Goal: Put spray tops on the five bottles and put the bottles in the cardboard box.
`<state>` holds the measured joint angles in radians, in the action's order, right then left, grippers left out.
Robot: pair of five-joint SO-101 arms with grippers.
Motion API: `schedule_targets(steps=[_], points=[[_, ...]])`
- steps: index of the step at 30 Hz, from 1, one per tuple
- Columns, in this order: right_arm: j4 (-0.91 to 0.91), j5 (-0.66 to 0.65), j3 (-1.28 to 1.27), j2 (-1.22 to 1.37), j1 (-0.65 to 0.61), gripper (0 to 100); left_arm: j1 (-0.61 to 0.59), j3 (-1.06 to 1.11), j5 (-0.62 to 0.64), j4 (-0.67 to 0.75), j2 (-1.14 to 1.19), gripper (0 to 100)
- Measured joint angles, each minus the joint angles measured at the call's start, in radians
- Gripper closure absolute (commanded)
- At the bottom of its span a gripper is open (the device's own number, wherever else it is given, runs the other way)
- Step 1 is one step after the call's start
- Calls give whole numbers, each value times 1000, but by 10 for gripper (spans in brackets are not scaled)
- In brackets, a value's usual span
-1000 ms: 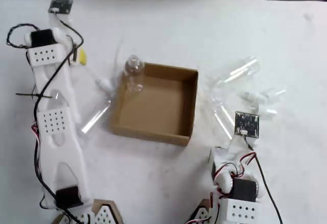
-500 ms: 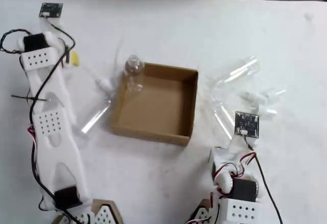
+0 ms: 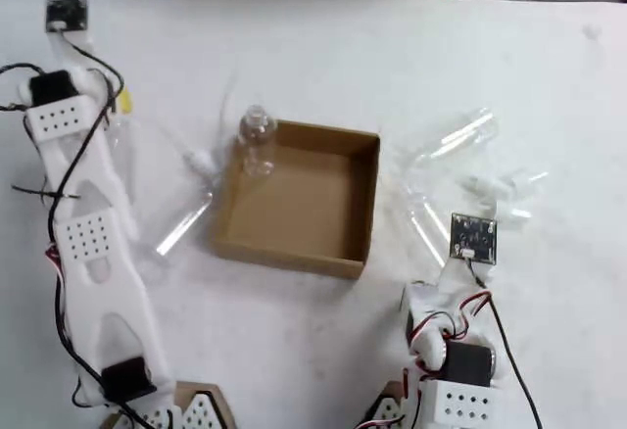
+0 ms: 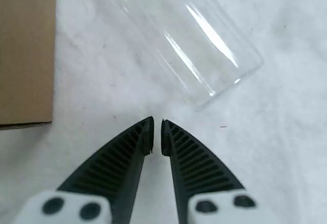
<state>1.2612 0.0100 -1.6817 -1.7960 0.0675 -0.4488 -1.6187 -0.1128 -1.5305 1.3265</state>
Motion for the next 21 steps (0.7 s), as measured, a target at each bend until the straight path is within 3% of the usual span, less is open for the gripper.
schedule_targets(steps=[11,16,21], points=[[0,0,0,0,0,984,61,0,3,12,46,776],[0,0,0,0,0,984,61,0,-32,12,46,854],[0,0,0,0,0,984,61,0,-95,-9,46,801]])
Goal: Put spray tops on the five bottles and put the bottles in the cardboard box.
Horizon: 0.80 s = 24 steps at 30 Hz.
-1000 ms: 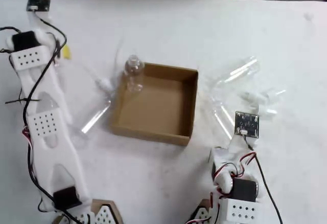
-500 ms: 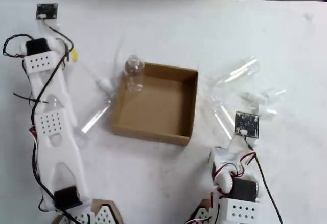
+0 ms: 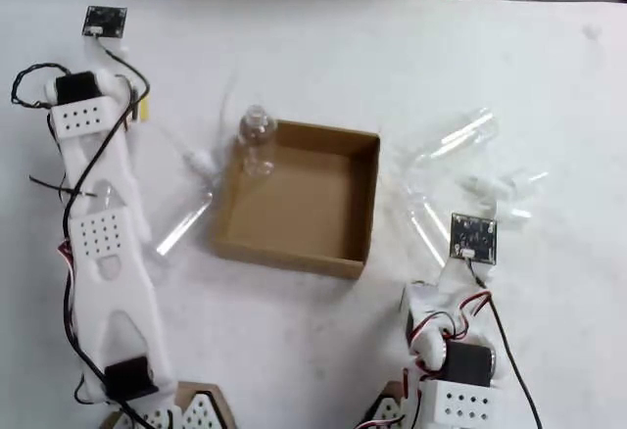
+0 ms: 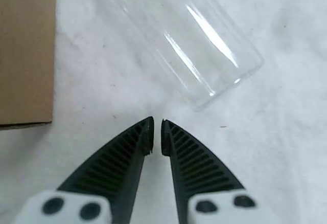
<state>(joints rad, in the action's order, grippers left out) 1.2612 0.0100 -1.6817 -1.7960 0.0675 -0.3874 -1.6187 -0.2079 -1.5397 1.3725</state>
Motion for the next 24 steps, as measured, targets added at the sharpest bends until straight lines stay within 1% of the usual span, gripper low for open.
schedule_targets(steps=[9,12,15,18,21,24], points=[[0,0,0,0,0,984,3,0,-17,-31,0,803],[0,0,0,0,0,984,12,6,-58,-31,0,849],[0,0,0,0,0,984,35,71,-114,-35,-2,904],[0,0,0,0,0,984,51,101,-130,-38,-3,976],[0,0,0,0,0,984,51,101,-132,-40,-2,970],[0,0,0,0,0,984,49,71,-132,-87,0,970]])
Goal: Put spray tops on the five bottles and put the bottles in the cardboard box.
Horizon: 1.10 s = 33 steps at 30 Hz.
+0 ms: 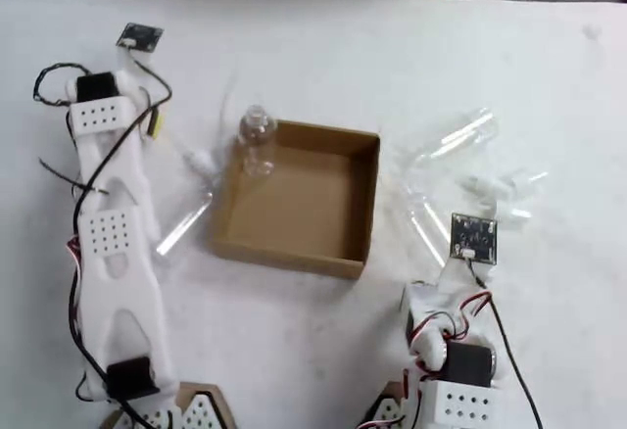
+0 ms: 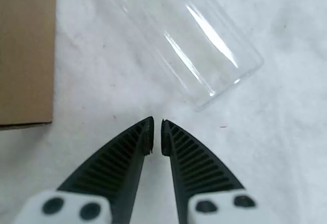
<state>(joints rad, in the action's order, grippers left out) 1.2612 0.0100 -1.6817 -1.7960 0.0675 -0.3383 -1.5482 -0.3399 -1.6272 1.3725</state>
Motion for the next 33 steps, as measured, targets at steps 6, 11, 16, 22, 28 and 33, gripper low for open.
schedule_targets(steps=[6,11,16,22,28,33], points=[[0,0,0,0,0,984,12,-69,0,-124,-38,970],[0,0,0,0,0,984,9,-69,2,-152,-198,980],[0,0,0,0,0,984,11,-69,0,-152,-358,979],[0,0,0,0,0,984,3,-69,0,-152,-531,979],[0,0,0,0,0,984,-52,-69,94,-152,-690,979],[0,0,0,0,0,984,-80,-71,235,-152,-806,979]])
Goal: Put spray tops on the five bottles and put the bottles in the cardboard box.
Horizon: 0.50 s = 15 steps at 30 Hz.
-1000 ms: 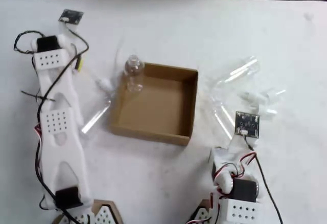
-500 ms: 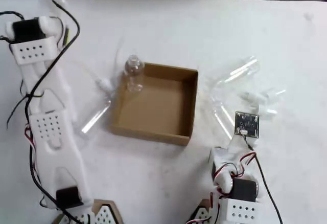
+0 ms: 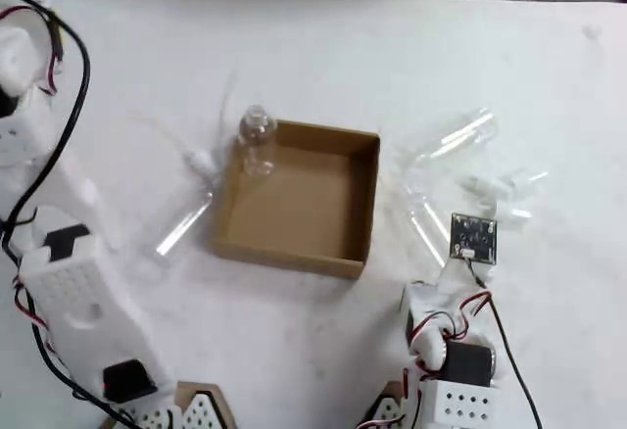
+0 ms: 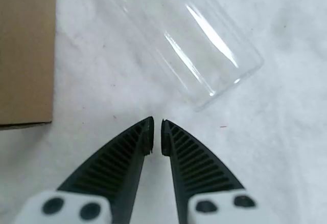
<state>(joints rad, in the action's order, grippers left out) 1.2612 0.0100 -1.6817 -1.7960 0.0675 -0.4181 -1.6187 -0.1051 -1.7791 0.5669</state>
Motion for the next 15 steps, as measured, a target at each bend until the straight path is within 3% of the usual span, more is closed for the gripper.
schedule_targets(steps=[8,15], points=[[0,0,0,0,0,984,2,29,11,0,-135,979],[0,0,0,0,0,984,51,400,11,-2,-414,976]])
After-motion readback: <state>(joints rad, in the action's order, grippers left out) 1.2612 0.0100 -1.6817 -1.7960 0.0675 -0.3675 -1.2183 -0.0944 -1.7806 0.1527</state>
